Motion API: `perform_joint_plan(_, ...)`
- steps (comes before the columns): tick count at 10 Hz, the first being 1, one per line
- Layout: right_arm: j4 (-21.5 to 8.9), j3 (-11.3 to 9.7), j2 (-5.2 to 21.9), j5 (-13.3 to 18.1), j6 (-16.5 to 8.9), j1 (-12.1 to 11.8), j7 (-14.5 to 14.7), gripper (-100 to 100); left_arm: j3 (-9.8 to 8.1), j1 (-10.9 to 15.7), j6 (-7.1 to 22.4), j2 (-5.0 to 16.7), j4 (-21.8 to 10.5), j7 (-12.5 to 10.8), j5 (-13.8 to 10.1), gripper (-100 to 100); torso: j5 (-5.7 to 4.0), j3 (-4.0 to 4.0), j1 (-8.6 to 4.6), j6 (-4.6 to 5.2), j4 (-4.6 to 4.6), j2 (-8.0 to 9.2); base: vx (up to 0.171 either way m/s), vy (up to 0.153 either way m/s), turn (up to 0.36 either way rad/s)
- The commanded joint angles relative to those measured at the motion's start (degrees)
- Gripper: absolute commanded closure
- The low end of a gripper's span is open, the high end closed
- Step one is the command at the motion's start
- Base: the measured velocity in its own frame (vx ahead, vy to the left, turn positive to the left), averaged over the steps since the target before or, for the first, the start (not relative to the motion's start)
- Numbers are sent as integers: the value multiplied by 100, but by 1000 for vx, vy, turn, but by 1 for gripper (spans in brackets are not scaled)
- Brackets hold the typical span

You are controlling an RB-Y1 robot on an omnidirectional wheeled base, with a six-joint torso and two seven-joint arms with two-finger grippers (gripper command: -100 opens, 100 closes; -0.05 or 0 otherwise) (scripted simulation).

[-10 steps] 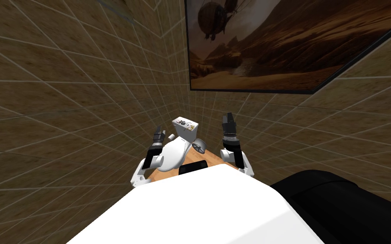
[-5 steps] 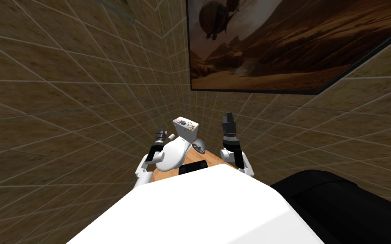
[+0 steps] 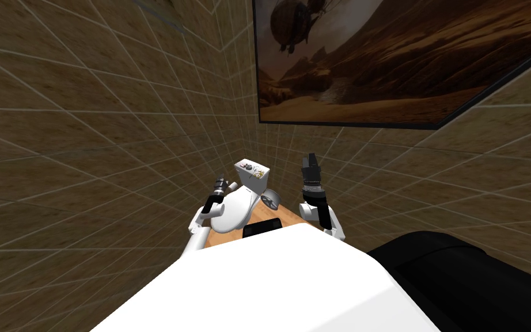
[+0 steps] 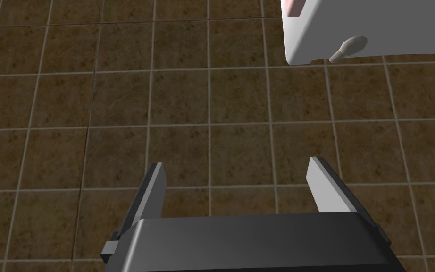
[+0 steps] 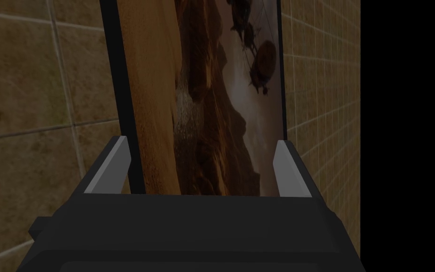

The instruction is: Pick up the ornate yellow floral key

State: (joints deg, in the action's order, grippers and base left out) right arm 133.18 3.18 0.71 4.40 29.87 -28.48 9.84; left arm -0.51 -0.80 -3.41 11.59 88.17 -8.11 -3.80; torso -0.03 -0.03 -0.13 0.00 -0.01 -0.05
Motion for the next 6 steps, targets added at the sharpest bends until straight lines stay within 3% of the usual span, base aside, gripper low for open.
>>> perform_joint_plan(1, 0, 0, 0, 0, 0, 0, 0, 0, -59, 286, 286, 18, -286, -111, -90, -100, 0, 0, 0, 0, 0, 0, 8, -38, 41)
perform_joint_plan(6, 0, 0, 0, 0, 0, 0, 0, 0, -145, 932, 921, 29, -1183, -307, -244, -100, -1, 1, -4, 0, 1, 2, 0, -40, 33)
